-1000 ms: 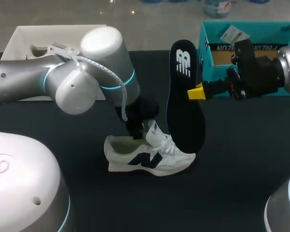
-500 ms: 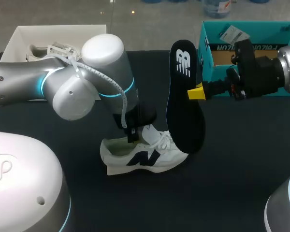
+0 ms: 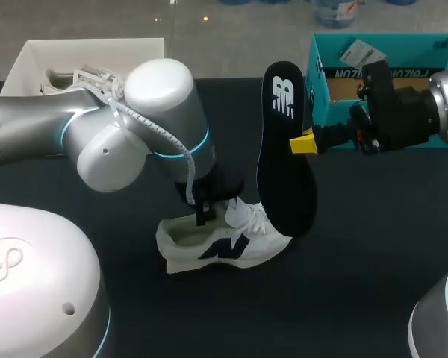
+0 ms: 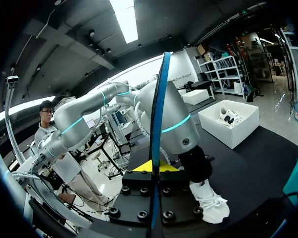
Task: Take the shoe out of the shoebox, open the shoe tongue, remove and reinsert the insole, then place the shoe into the shoebox
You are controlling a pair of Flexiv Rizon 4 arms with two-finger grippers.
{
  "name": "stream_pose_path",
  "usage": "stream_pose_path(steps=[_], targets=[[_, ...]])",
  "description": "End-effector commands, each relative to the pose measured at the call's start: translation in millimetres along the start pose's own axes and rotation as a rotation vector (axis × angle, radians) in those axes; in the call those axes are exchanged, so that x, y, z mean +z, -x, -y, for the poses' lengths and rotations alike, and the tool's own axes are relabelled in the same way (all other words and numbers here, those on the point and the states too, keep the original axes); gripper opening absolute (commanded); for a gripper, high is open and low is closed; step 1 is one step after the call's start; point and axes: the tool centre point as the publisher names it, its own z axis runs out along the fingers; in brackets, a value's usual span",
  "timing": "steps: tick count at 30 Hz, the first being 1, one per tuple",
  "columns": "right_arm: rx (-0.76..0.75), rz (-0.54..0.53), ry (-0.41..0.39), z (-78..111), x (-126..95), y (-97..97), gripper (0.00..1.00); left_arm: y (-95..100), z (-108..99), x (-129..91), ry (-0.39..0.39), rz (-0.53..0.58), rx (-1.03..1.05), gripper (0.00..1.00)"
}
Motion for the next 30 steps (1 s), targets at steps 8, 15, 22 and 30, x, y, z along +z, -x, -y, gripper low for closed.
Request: stream_pose_path(steps=[8,15,22,30], targets=[[0.001,0.001,-0.002,0.0,1.2,0.1,0.00,25.5,22.3,-29.8,-0.140,-0.239,0.638,0.00],[0.001,0.001,-0.002,0.0,1.2,0.1,0.00,31.2,27.9,-38.4,-0.383,-0.344,1.139,0.00],[0.001,0.001,-0.002,0.0,1.2,0.1,0.00,33.1,31.3,-46.8,-0.372,-0.342,1.110,0.00],[0.001,0.001,-0.002,0.0,1.2,0.1,0.00,32.4,34.2,-45.9,-0.438,-0.401,1.200,0.00]])
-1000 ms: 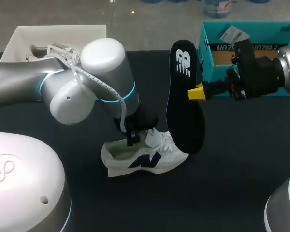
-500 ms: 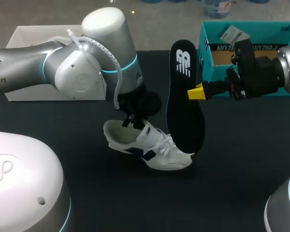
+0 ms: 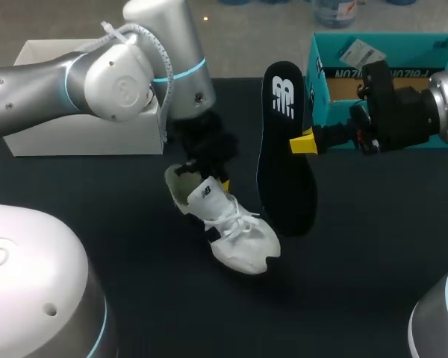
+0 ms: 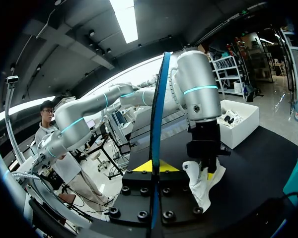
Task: Take the shoe out of the shoebox, open the shoe tongue, remove and reinsert the insole, then place the shoe into the shoebox
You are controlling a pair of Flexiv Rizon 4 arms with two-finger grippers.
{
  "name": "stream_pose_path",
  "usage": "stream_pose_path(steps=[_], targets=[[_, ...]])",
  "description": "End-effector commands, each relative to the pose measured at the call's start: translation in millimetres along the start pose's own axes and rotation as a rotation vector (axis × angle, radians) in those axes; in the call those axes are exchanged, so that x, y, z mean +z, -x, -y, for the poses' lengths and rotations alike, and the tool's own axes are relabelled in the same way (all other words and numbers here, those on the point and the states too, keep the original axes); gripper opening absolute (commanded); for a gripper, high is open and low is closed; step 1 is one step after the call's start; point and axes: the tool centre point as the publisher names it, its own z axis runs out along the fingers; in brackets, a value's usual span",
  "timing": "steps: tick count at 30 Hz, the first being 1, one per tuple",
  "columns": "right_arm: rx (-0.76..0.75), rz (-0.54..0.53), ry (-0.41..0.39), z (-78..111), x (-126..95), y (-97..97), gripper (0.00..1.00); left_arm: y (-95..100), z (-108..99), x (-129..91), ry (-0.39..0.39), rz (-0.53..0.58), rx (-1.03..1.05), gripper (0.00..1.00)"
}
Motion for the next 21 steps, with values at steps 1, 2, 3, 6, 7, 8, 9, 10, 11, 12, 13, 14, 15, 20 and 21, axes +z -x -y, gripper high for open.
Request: stream_pose_path(steps=[1,2,3,6,7,8,9,10,11,12,13,14,15,20,21], targets=[[0.001,0.001,-0.002,0.0,1.2,0.1,0.00,5.6,-4.7,0.9,-0.198,-0.106,0.367,0.00],[0.001,0.001,-0.002,0.0,1.2,0.1,0.00,6.5,-5.7,0.5,-0.226,-0.115,0.410,0.00],[0.001,0.001,-0.002,0.0,1.2,0.1,0.00,7.0,-6.8,-0.7,-0.234,-0.129,0.433,0.00],[0.001,0.001,-0.002,0.0,1.2,0.1,0.00,9.9,-10.1,-1.6,-0.228,-0.185,0.490,0.00],[0.001,0.001,-0.002,0.0,1.2,0.1,0.00,10.9,-10.5,-1.5,-0.237,-0.195,0.515,0.00],[0.001,0.001,-0.002,0.0,1.2,0.1,0.00,13.1,-11.4,-1.4,-0.212,-0.197,0.504,0.00],[0.001,0.001,-0.002,0.0,1.2,0.1,0.00,15.0,-11.4,0.3,-0.182,-0.223,0.525,0.00],[0.001,0.001,-0.002,0.0,1.2,0.1,0.00,16.1,-11.0,1.2,-0.190,-0.207,0.539,0.00],[0.001,0.001,-0.002,0.0,1.2,0.1,0.00,18.1,-11.2,1.0,-0.175,-0.215,0.525,0.00],[0.001,0.001,-0.002,0.0,1.2,0.1,0.00,19.5,-10.2,2.8,-0.147,-0.227,0.534,0.00],[0.001,0.001,-0.002,0.0,1.2,0.1,0.00,20.7,-9.2,3.6,-0.143,-0.219,0.542,0.00],[0.001,0.001,-0.002,0.0,1.2,0.1,0.00,22.3,-8.5,4.5,-0.132,-0.224,0.532,0.00],[0.001,0.001,-0.002,0.0,1.2,0.1,0.00,23.8,-8.1,6.1,-0.113,-0.226,0.525,0.00],[0.001,0.001,-0.002,0.0,1.2,0.1,0.00,27.6,-7.9,10.0,-0.060,-0.177,0.463,0.00],[0.001,0.001,-0.002,0.0,1.2,0.1,0.00,28.0,-8.3,11.0,-0.052,-0.167,0.454,0.00]])
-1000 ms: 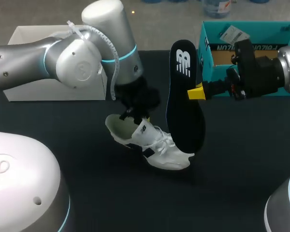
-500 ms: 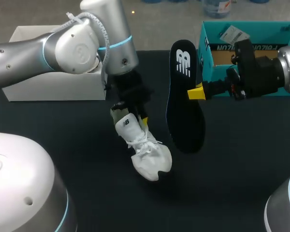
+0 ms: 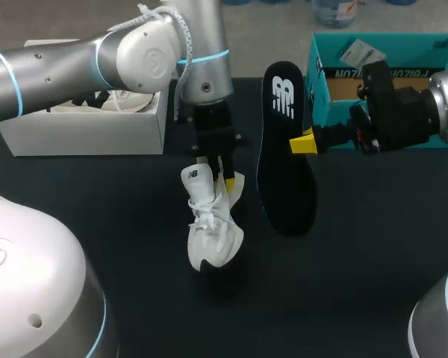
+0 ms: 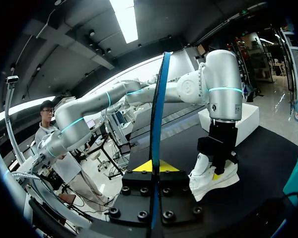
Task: Take the shoe out of the shoebox, open the shoe tongue, remove and reinsert the insole, then place the shoe into the shoebox
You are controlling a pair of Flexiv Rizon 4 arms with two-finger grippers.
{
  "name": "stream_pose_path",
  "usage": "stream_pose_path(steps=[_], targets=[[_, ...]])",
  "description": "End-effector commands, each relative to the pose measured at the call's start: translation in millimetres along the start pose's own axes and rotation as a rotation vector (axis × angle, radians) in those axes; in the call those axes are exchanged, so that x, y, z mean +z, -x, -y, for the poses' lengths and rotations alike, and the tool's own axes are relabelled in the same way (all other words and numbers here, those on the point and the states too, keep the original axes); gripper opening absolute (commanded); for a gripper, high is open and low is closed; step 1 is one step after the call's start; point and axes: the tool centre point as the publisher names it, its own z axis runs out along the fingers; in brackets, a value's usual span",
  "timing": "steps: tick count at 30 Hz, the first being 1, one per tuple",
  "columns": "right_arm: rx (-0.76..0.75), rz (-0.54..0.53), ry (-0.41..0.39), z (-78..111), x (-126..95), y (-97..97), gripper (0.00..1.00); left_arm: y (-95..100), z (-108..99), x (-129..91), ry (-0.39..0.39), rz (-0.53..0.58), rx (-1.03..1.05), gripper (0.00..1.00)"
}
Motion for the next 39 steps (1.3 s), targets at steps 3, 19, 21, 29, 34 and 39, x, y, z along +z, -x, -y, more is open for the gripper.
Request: stream_pose_path(steps=[3,19,21,29,34,39], targets=[[0.001,0.001,-0.002,0.0,1.2,0.1,0.00,5.3,1.8,3.1,0.040,-0.002,-0.042,0.00],[0.001,0.001,-0.002,0.0,1.2,0.1,0.00,17.4,-0.5,28.5,0.016,-0.119,0.010,0.00],[0.001,0.001,-0.002,0.0,1.2,0.1,0.00,17.0,2.5,28.0,0.008,-0.132,0.036,0.00],[0.001,0.001,-0.002,0.0,1.2,0.1,0.00,23.8,0.5,43.7,0.003,-0.186,0.039,0.00],[0.001,0.001,-0.002,0.0,1.2,0.1,0.00,24.9,3.7,51.5,-0.021,-0.209,0.058,0.00],[0.001,0.001,-0.002,0.0,1.2,0.1,0.00,26.4,9.9,51.9,-0.027,-0.191,0.075,0.78]])
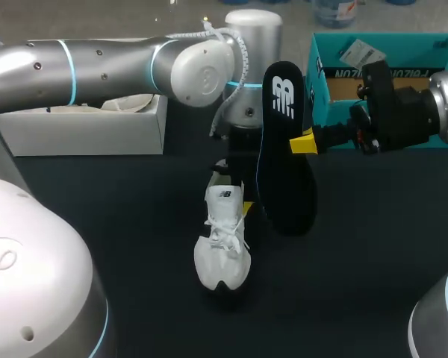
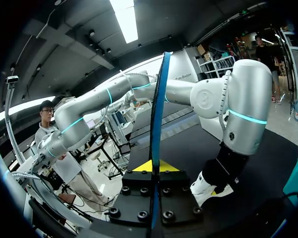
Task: Take the shoe out of the shoebox, open the shoe tongue, remove and reinsert the insole, then place the shoe into the shoebox
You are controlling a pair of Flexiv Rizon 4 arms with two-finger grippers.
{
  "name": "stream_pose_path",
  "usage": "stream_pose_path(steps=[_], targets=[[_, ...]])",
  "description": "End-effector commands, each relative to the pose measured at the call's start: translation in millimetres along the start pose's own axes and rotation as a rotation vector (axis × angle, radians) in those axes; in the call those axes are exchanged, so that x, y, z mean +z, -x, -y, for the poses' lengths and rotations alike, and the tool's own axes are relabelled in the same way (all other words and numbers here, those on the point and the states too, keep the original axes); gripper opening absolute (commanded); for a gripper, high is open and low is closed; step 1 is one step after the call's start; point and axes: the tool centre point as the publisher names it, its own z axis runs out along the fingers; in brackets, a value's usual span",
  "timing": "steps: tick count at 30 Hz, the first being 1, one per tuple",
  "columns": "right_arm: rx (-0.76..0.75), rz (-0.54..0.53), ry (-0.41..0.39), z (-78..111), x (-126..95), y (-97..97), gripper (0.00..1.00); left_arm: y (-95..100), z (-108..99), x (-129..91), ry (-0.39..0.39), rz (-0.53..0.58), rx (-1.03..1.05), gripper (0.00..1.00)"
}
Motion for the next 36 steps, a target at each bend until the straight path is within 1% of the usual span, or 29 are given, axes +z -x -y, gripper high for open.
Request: stream_pose_path(steps=[1,4,7,10,12,15,17,20,25,26,28,29,31,33,34,36], targets=[[0.001,0.001,-0.002,0.0,1.2,0.1,0.00,2.7,3.5,-3.1,-0.003,0.027,0.015,1.00],[0.001,0.001,-0.002,0.0,1.2,0.1,0.00,2.8,8.0,-9.5,0.006,0.061,0.016,1.00],[0.001,0.001,-0.002,0.0,1.2,0.1,0.00,1.9,12.4,-21.5,0.000,0.145,0.007,1.00],[0.001,0.001,-0.002,0.0,1.2,0.1,0.00,2.6,18.0,-39.8,0.017,0.254,0.016,1.00],[0.001,0.001,-0.002,0.0,1.2,0.1,0.00,4.7,20.7,-53.0,0.009,0.347,0.026,1.00],[0.001,0.001,-0.002,0.0,1.2,0.1,0.00,8.5,22.7,-71.6,0.021,0.478,0.052,1.00],[0.001,0.001,-0.002,0.0,1.2,0.1,0.00,12.0,23.5,-81.8,0.020,0.569,0.060,1.00],[0.001,0.001,-0.002,0.0,1.2,0.1,0.00,18.2,27.6,-96.6,0.039,0.655,0.082,1.00],[0.001,0.001,-0.002,0.0,1.2,0.1,0.00,35.0,35.3,-115.1,0.056,0.753,0.106,1.00],[0.032,-0.001,0.036,1.2,-6.3,0.4,0.00,37.8,37.1,-118.1,0.062,0.773,0.104,1.00],[0.083,0.020,0.045,2.8,-21.3,3.6,0.00,43.2,39.3,-123.9,0.064,0.816,0.100,1.00],[0.117,0.023,0.076,3.7,-30.1,6.6,0.00,45.2,40.4,-125.9,0.065,0.838,0.095,1.00],[0.133,0.022,0.124,3.1,-47.1,13.5,0.00,49.6,44.5,-130.4,0.073,0.880,0.095,1.00],[0.164,0.015,0.134,1.8,-61.8,20.4,0.00,53.5,48.5,-134.4,0.087,0.915,0.082,1.00],[0.177,0.002,0.172,0.3,-69.4,23.9,0.00,54.7,50.6,-135.8,0.093,0.930,0.073,1.00],[0.199,0.000,0.209,-1.8,-85.4,30.8,0.00,57.9,54.7,-139.7,0.102,0.938,0.056,1.00]])
